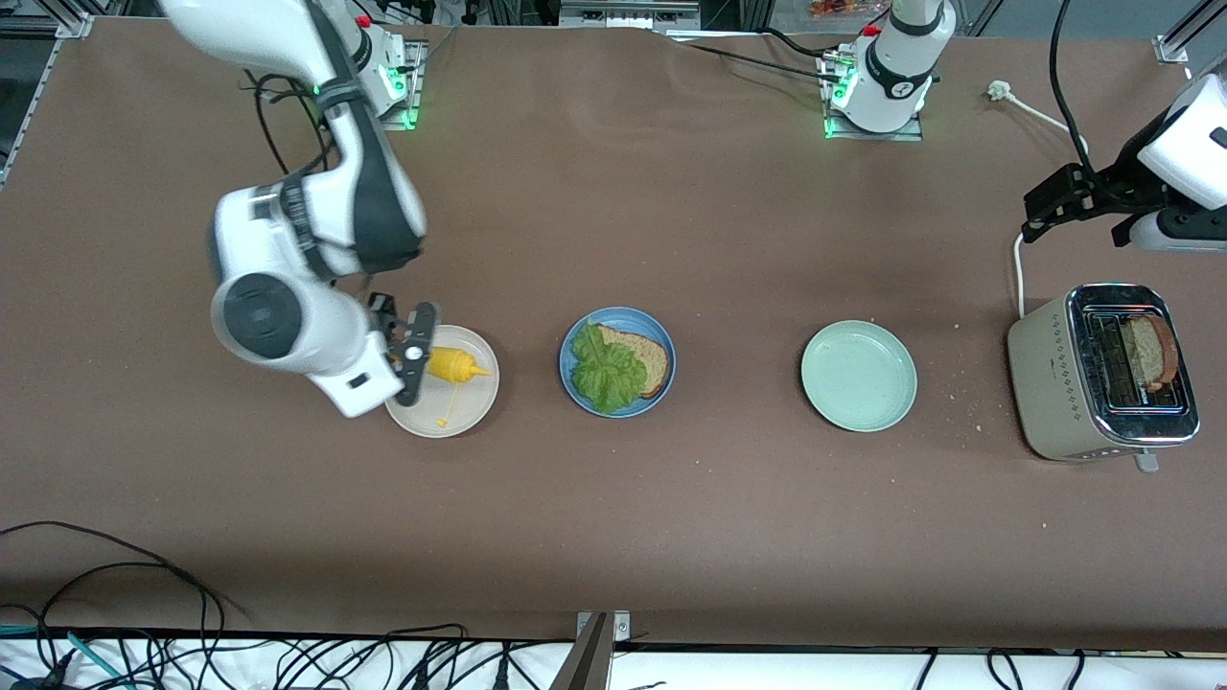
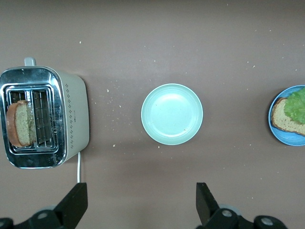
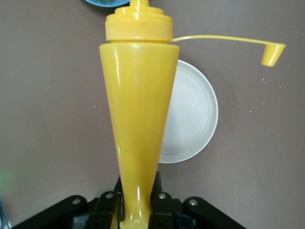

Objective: Make sandwich in blue plate with both arms
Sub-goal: 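Carry the mustard bottle back beside the white plate and set it down, then open the right gripper and draw it back from the bottle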

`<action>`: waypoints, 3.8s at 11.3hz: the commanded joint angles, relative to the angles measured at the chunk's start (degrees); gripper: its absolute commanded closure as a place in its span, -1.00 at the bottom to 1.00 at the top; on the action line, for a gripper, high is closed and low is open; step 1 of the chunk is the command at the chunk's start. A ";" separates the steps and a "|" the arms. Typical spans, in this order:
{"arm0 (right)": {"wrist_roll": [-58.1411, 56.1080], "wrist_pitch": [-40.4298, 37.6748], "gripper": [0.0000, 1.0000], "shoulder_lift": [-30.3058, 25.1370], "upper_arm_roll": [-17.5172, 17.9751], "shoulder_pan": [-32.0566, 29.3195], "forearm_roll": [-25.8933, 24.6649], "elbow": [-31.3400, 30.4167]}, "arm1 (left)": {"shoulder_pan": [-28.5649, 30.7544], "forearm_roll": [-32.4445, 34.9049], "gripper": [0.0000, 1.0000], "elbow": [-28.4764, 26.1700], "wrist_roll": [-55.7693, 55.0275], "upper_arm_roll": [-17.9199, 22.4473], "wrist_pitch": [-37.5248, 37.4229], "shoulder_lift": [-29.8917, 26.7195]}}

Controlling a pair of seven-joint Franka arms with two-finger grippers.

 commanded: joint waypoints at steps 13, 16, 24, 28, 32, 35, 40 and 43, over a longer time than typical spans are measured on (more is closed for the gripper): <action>-65.38 -1.90 1.00 17.84 18.45 -44.13 39.03 -1.57 | 3.99 0.33 -1.00 1.12 1.05 0.16 -4.92 0.01; -71.53 -1.38 1.00 23.80 20.83 -45.72 45.16 -1.57 | 4.08 0.85 -1.00 1.30 1.05 0.34 -5.19 0.01; -77.79 0.65 1.00 27.87 22.86 -47.39 48.27 -1.48 | 3.73 0.33 -1.00 1.38 1.23 0.16 -5.11 0.10; -78.23 0.39 -0.35 28.92 22.68 -49.50 48.27 -1.57 | 3.99 0.33 -1.00 1.38 1.31 0.25 -5.11 0.01; -78.32 -0.14 -1.00 29.89 22.77 -51.17 48.36 -1.57 | 3.99 0.85 -1.00 1.47 1.31 0.34 -5.11 -0.08; -78.50 -0.67 -1.00 29.63 22.25 -52.93 47.66 -1.39 | 4.79 -0.11 -1.00 1.47 1.23 0.69 -5.46 -0.34; -76.23 -2.95 -1.00 28.67 19.89 -53.11 43.97 3.00 | 4.78 -0.11 -1.00 1.38 0.78 0.51 -5.63 -0.43; -64.40 -3.31 -1.00 23.41 19.34 -53.02 39.16 2.39 | 4.79 -0.02 -1.00 1.47 0.79 0.43 -6.16 -0.34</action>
